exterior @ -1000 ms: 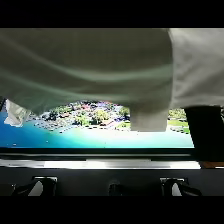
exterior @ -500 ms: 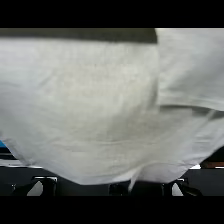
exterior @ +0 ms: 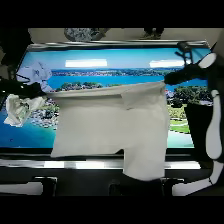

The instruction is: Fold the shirts.

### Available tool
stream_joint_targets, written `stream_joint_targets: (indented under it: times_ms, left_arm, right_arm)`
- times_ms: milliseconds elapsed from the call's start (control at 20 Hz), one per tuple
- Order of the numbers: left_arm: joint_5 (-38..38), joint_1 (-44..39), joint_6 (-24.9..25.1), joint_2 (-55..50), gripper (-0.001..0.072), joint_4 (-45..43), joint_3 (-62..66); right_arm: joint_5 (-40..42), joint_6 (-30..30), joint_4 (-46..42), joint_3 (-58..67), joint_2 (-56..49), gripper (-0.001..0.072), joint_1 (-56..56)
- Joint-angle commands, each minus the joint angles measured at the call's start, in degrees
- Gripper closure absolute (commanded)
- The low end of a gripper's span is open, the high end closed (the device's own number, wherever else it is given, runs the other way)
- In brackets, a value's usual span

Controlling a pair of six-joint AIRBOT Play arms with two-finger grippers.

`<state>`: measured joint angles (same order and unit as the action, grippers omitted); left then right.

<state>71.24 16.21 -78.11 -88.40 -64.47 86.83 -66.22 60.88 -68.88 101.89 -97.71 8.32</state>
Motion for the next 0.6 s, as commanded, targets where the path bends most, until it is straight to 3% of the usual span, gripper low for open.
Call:
stream_joint_targets:
  times_ms: [0, 100, 200, 300, 450, 550]
  left_arm:
    - [-5.5, -0.2, 1.4, -12.9, 0.0671, 6.2, 2.6]
    - [-5.7, -0.2, 3.7, -16.2, 0.0671, 9.6, 5.8]
    - [-5.0, 0.0, 4.3, -17.1, 0.067, 9.7, 8.2]
    - [0.5, 0.7, 4.3, -17.0, 0.067, 9.6, 10.3]
    - [14.8, 1.9, 4.1, -17.1, 0.0671, 4.2, 11.3]
    - [20.5, 1.8, 2.4, -17.4, 0.0671, -0.9, 10.4]
  right_arm:
    - [14.3, 4.2, 9.7, -0.4, -9.6, 0.0671, -1.2]
    - [16.1, 4.3, 10.1, -0.4, -9.6, 0.0671, -1.1]
    - [12.5, 3.3, 9.9, -0.4, -8.3, 0.0671, -0.3]
    - [1.7, -0.3, 9.0, -0.4, -6.0, 0.0671, 1.0]
    - [-22.4, -1.4, -0.1, -0.7, -3.7, 0.0672, 1.5]
    - [-28.6, -1.7, -4.3, -3.5, -3.6, 0.0672, -0.3]
